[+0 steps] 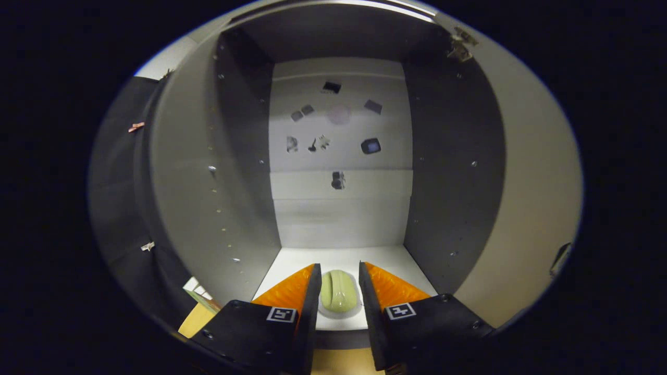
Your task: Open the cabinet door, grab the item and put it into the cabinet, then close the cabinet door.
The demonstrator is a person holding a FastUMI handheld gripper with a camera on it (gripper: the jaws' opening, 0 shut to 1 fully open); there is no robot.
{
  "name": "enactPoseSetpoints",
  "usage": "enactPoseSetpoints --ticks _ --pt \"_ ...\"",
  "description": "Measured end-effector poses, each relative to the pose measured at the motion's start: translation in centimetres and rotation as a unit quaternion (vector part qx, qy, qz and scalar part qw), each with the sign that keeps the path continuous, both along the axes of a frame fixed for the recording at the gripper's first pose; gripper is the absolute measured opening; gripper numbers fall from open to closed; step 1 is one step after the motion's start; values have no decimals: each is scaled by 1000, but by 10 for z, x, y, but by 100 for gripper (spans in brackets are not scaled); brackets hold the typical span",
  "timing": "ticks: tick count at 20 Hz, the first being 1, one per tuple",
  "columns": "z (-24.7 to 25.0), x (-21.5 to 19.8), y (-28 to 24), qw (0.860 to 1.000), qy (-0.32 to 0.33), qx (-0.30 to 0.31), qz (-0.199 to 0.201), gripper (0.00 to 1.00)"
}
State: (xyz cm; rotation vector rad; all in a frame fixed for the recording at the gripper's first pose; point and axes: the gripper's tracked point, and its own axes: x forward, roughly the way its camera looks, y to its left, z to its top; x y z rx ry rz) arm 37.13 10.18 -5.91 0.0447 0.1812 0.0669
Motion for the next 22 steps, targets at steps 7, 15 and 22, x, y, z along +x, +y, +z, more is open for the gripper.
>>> enactPoseSetpoints --ticks 7,15,22 --pt "46 -115 25 998 -57 28 16 69" --pt "45 -214 23 997 -66 32 -7 95" --pt "49 -282 -45 997 -62 21 -51 100"
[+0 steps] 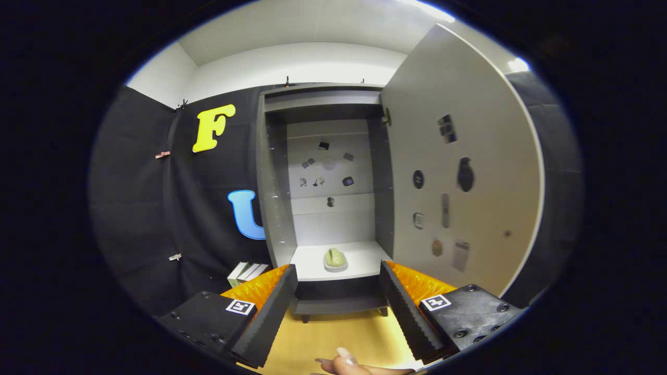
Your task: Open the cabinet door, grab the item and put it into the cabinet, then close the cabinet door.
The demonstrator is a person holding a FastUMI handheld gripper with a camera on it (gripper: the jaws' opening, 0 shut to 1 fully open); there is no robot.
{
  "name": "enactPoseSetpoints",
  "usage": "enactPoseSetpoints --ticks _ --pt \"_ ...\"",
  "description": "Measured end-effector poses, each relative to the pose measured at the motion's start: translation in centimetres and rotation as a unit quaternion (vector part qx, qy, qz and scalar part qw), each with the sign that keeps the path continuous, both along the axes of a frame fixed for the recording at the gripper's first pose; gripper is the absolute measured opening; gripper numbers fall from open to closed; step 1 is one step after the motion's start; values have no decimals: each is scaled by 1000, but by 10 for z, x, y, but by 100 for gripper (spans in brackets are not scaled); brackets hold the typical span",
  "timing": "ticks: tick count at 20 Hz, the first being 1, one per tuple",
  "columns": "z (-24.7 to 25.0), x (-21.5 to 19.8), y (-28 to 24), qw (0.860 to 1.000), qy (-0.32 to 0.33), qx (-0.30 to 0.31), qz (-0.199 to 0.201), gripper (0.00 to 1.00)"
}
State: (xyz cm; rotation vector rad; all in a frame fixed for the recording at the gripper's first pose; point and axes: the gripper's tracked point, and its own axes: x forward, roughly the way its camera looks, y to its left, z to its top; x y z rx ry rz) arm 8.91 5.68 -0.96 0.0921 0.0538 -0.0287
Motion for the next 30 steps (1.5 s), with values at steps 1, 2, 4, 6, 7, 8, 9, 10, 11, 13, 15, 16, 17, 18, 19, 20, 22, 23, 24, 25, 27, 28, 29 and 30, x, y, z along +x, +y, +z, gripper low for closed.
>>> enactPoseSetpoints --ticks 1,2,4,6,7,8,9,10,11,13,15,16,17,18,19,20,22,23,24,25,27,28,29,30 --pt "1 -11 -14 1000 0 -2 -9 100" --pt "3 -21 -26 1000 -1 -2 -14 100" --pt "11 -41 -58 999 -17 -2 -32 100" --pt "15 -57 -95 998 -25 2 -57 99" --pt "15 -61 -111 998 -26 8 -64 99" --pt "16 -66 -128 997 -27 13 -74 99" --pt "13 -64 -144 996 -21 11 -82 99" --pt "9 -63 -160 996 -19 12 -90 99" --pt "7 -63 -175 995 -18 14 -94 99" --pt "0 -61 -207 994 -14 16 -107 98" --pt "-2 -57 -230 994 -14 26 -102 98" --pt "-3 -52 -236 995 -15 30 -93 98" --pt "-7 -47 -241 996 -15 32 -82 98" --pt "-13 -42 -243 997 -11 29 -70 98" --pt "-19 -38 -243 998 -3 24 -60 98" --pt "-23 -33 -241 999 4 20 -49 98" --pt "-24 -25 -238 999 6 22 -26 98" --pt "-24 -22 -235 1000 5 26 -14 98" --pt "-25 -18 -232 1000 6 29 -4 98" --pt "-29 -15 -229 999 10 31 1 98" --pt "-34 -12 -230 999 18 28 -1 98" --pt "-34 -12 -228 999 20 27 1 98" --pt "-32 -12 -228 999 18 27 0 98" --pt "-31 -11 -227 1000 18 24 -2 98"
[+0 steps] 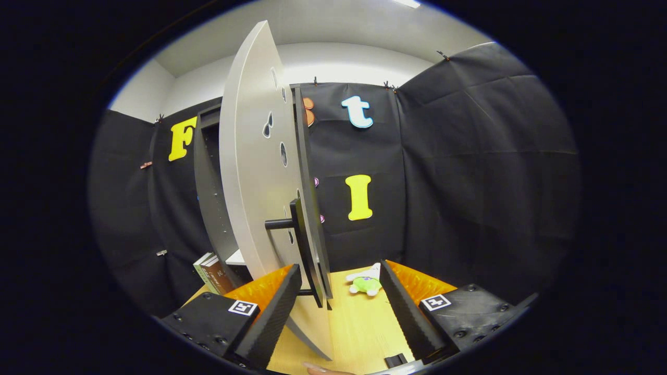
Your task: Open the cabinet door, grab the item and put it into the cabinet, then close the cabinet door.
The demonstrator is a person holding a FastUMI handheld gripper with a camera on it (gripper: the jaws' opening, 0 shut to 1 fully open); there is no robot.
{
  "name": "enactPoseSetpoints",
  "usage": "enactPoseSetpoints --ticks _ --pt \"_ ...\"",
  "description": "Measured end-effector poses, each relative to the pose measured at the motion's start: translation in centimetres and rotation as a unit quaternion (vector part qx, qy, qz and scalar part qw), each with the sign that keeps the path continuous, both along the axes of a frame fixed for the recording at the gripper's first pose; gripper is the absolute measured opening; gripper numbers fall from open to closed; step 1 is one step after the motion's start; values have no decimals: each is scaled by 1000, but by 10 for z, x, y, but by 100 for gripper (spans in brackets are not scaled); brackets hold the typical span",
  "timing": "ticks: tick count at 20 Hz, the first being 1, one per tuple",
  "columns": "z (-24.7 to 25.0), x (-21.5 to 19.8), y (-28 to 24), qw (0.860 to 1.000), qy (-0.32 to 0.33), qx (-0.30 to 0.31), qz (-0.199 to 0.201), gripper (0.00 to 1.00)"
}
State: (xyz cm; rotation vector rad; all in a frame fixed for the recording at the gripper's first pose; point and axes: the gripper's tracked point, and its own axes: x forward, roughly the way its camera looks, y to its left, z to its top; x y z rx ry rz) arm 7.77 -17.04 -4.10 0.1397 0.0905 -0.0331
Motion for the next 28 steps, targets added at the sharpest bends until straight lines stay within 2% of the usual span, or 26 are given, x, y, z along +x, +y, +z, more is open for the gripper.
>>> enactPoseSetpoints --ticks 7,17,23,28 --pt "-3 -3 33 1000 0 4 1 96" --pt "-8 6 122 1000 7 14 11 96" --pt "-16 10 201 998 11 4 65 97" --pt "-9 3 230 996 -11 -8 90 98"
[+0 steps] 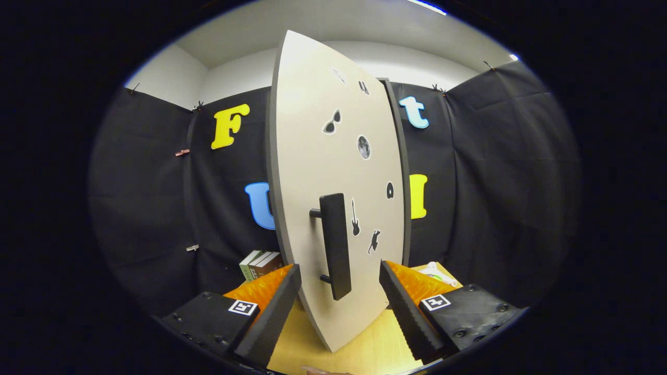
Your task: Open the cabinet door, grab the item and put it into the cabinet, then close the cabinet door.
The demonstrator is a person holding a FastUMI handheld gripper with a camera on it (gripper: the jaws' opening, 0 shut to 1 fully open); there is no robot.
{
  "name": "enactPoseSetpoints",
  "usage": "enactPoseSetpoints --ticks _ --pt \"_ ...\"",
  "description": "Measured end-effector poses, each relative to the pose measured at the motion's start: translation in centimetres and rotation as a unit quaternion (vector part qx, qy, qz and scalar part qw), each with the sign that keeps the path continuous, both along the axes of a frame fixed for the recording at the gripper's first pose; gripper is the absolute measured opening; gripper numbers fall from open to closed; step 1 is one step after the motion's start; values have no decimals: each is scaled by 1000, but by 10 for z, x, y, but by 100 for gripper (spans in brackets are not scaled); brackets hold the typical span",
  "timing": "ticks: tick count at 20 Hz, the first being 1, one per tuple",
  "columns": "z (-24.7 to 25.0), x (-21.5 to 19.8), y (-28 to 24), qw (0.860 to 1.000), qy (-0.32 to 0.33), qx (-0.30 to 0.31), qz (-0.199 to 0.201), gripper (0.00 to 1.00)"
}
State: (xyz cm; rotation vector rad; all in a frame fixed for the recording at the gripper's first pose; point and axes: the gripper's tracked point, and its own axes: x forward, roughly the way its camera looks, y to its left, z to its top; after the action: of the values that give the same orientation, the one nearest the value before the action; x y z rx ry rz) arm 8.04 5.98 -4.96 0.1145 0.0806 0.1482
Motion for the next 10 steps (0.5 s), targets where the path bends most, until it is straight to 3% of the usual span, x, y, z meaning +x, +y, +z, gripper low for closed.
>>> enactPoseSetpoints --ticks 10 --pt "2 -2 8 1000 -2 -11 18 98"
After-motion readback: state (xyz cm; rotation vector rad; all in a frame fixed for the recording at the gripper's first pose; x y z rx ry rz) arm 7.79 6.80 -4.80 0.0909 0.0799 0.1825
